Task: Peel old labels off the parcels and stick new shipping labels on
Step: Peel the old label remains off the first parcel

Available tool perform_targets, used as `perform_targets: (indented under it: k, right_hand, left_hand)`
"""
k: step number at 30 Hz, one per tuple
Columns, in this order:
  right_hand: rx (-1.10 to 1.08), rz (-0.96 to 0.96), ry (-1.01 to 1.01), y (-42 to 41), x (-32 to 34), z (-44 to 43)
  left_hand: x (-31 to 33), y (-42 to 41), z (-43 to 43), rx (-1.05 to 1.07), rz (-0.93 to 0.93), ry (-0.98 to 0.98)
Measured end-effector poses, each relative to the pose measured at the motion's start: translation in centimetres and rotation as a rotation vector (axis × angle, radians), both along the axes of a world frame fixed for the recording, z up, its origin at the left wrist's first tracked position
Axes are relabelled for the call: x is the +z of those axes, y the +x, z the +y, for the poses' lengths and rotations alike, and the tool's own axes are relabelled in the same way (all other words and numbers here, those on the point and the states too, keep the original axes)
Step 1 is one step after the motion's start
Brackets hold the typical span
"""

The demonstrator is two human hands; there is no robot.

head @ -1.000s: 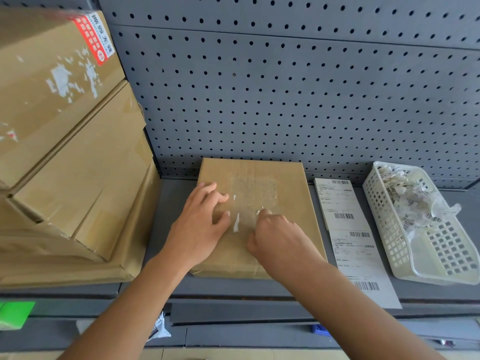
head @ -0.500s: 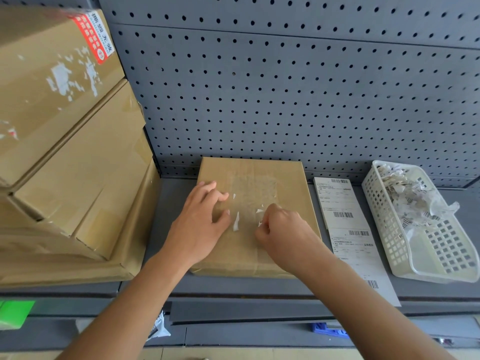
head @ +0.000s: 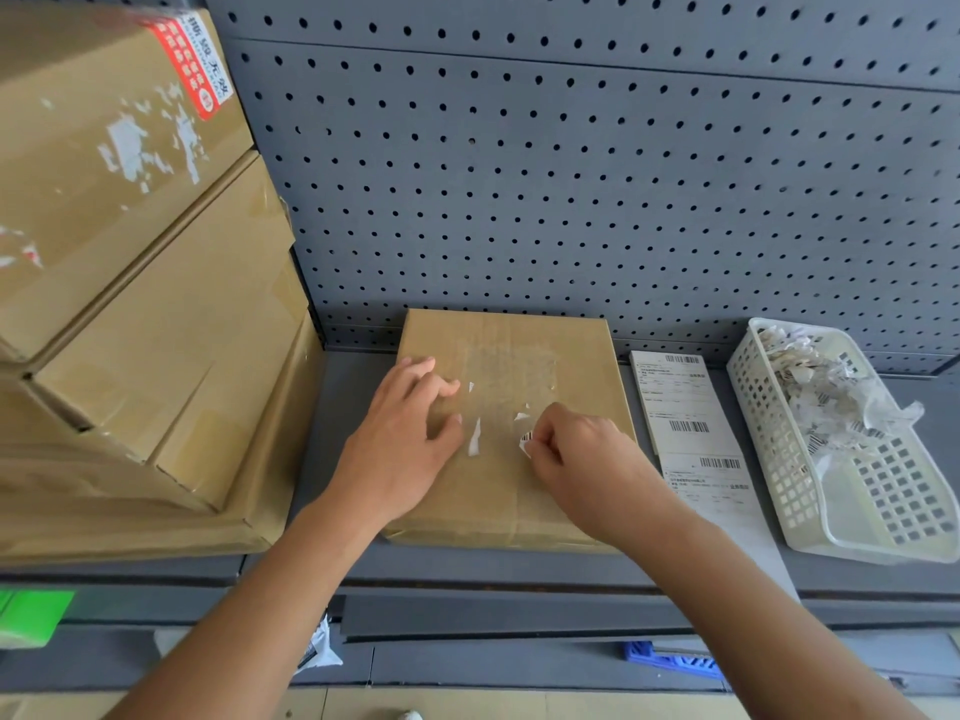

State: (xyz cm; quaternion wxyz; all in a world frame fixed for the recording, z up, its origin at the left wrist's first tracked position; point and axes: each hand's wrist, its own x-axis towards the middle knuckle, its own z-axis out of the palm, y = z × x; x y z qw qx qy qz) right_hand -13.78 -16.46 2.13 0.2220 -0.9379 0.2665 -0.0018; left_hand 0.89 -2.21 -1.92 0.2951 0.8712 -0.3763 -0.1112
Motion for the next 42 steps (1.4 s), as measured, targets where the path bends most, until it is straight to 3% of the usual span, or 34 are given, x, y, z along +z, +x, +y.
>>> perform_targets:
  k: [12, 20, 22, 27, 31, 36, 42]
  right_hand:
    - [0.048, -0.149, 0.143, -0.8, -0.2, -1.1]
    - [0.026, -0.131, 0.012, -0.7, -0.7, -1.3]
    - [-0.040, -0.188, 0.105, -0.7, -0.5, -1.9]
    - [-0.324, -0.398, 0.589, -0.5, 0.1, -3.1]
    - [-0.418, -0.536, 0.749, -0.5, -0.2, -3.1]
    - [-0.442, -0.700, 0.740, -1.1, 0.4, -4.3]
    - [-0.490, -0.781, 0.543, -4.5, 1.3, -7.9]
  left_hand:
    - [0.1, -0.1, 0.0, -0.004, 0.002, 0.013]
    - [-0.1, 0.0, 0.0, -0.003, -0.004, 0.007]
    - [-0.2, 0.1, 0.0, -0.006, -0.008, 0.010]
    - [-0.4, 0.1, 0.1, -0.013, -0.005, 0.001]
    - [-0.4, 0.2, 0.1, -0.012, -0.003, -0.002]
    - [-0.4, 0.2, 0.1, -0.013, -0.007, 0.000]
    - [-0.3, 0.3, 0.2, -0.014, -0.013, 0.005]
